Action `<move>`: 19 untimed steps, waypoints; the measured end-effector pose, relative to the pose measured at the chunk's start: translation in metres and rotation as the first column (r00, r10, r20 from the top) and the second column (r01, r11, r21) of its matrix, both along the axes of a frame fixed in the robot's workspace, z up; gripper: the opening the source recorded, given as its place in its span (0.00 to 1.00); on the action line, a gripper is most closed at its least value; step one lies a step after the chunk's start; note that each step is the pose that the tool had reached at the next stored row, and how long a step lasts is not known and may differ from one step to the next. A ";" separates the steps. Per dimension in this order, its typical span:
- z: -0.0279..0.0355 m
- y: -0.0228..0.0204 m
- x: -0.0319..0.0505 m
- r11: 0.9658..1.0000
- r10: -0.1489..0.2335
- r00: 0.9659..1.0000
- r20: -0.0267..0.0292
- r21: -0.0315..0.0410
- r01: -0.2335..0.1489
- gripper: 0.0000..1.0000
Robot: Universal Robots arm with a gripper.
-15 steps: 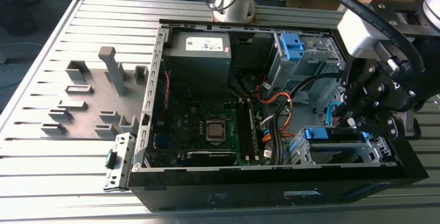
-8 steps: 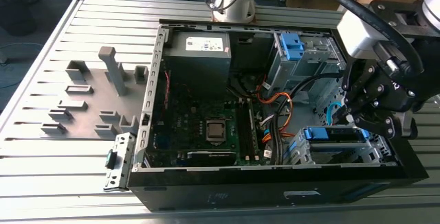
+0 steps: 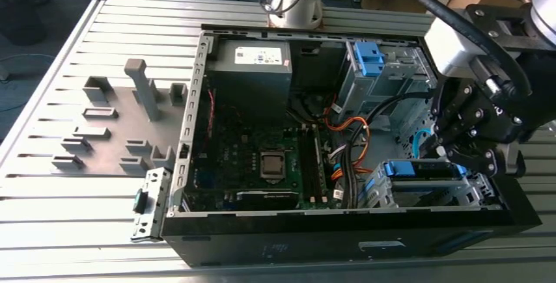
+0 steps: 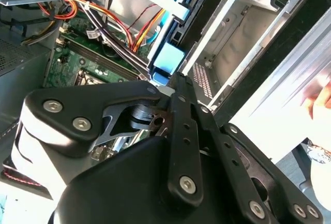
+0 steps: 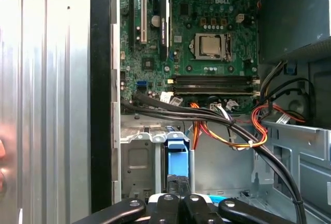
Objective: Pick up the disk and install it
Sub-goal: 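Insert the disk into the insertion slot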
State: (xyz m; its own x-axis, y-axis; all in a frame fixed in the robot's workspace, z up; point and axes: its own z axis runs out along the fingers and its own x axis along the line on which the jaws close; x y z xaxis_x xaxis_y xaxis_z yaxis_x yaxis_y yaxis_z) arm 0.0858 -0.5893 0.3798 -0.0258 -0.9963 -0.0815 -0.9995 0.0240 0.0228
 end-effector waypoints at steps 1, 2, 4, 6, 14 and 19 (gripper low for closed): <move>-0.0018 0.0000 0.0006 1.000 0.000 1.000 0.000 0.000 0.000 0.11; -0.0036 0.0000 0.0014 1.000 0.000 1.000 0.000 0.000 0.000 0.11; -0.0072 0.0000 0.0041 1.000 0.000 1.000 -0.001 0.000 0.000 0.11; -0.0108 0.0000 0.0072 1.000 0.000 1.000 -0.001 0.000 0.000 0.11; -0.0224 0.0002 0.0345 1.000 0.000 1.000 -0.004 -0.002 0.000 0.11; -0.0249 0.0004 0.0511 1.000 0.000 1.000 -0.006 -0.001 0.000 0.11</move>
